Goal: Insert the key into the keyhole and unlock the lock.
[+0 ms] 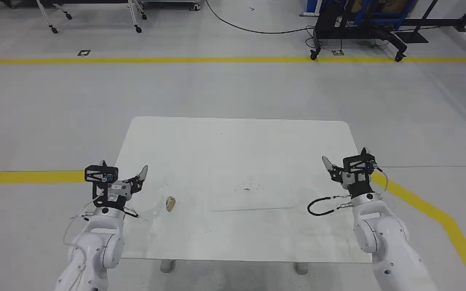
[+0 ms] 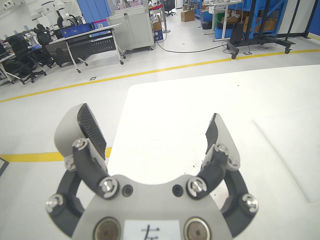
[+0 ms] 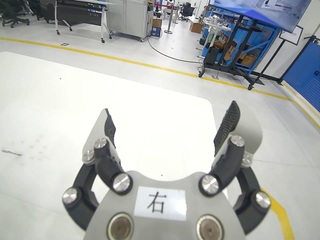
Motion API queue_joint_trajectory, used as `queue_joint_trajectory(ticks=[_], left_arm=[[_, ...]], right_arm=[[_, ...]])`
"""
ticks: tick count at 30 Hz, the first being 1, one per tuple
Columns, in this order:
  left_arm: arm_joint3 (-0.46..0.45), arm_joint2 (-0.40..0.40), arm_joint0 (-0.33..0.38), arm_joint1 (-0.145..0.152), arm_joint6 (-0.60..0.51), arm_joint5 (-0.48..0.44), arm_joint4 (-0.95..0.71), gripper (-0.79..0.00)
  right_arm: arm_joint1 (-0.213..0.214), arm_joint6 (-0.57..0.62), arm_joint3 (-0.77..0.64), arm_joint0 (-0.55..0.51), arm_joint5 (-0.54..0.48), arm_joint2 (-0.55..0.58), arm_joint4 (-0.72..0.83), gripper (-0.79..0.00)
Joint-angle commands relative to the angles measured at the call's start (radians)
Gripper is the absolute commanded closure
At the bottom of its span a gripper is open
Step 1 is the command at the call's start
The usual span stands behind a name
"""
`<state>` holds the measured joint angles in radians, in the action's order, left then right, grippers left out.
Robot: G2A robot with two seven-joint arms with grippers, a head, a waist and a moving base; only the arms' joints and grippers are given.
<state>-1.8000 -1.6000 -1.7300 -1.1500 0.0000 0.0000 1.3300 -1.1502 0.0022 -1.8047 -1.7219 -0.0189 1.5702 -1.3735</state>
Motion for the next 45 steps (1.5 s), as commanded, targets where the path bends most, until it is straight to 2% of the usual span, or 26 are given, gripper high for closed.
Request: queue_joint_trajectory(ticks=[1,12,15,17,18,20,22,25,26,31,33,39,42,45], left_arm=[[0.0,0.0,0.0,0.0,0.0,0.0,0.0,-0.785],[0.0,0.0,0.0,0.0,0.0,0.0,0.0,-0.785],[0.0,0.0,0.0,0.0,0.0,0.0,0.0,-0.785],[0.0,0.0,0.0,0.0,0.0,0.0,0.0,-0.785],[0.0,0.0,0.0,0.0,0.0,0.0,0.0,-0.785],[0.0,0.0,0.0,0.0,0.0,0.0,0.0,-0.785],[0.0,0.0,0.0,0.0,0.0,0.0,0.0,-0.785],[0.0,0.0,0.0,0.0,0.0,0.0,0.0,-0.785],[0.0,0.0,0.0,0.0,0.0,0.0,0.0,-0.785],[0.0,0.0,0.0,0.0,0.0,0.0,0.0,-0.785],[0.0,0.0,0.0,0.0,0.0,0.0,0.0,-0.785],[0.0,0.0,0.0,0.0,0.0,0.0,0.0,-0.785],[0.0,0.0,0.0,0.0,0.0,0.0,0.0,-0.785],[0.0,0.0,0.0,0.0,0.0,0.0,0.0,-0.785]], right_arm=[[-0.002,0.019,0.002,0.02,-0.009,-0.048,-0.064,-0.785],[-0.017,0.179,0.072,0.187,-0.249,-0.315,-0.254,-0.785],[-0.019,0.176,0.104,0.227,-0.395,-0.377,-0.252,-0.785],[-0.018,0.181,0.159,0.271,-0.57,-0.409,-0.195,-0.785],[-0.02,0.195,0.19,0.3,-0.618,-0.415,-0.168,-0.785],[-0.024,0.214,0.241,0.354,-0.693,-0.445,-0.134,-0.785],[-0.03,0.233,0.293,0.402,-0.716,-0.468,-0.124,-0.785],[-0.042,0.281,0.361,0.461,-0.669,-0.501,-0.12,-0.357],[-0.047,0.294,0.372,0.475,-0.654,-0.515,-0.115,-0.317],[-0.059,0.299,0.422,0.52,-0.644,-0.551,-0.092,-0.259],[-0.061,0.3,0.439,0.534,-0.65,-0.56,-0.086,-0.197],[-0.072,0.323,0.491,0.572,-0.656,-0.595,-0.065,-0.108],[-0.076,0.325,0.513,0.589,-0.663,-0.606,-0.052,0.0],[-0.077,0.313,0.518,0.596,-0.67,-0.607,-0.045,0.0]])
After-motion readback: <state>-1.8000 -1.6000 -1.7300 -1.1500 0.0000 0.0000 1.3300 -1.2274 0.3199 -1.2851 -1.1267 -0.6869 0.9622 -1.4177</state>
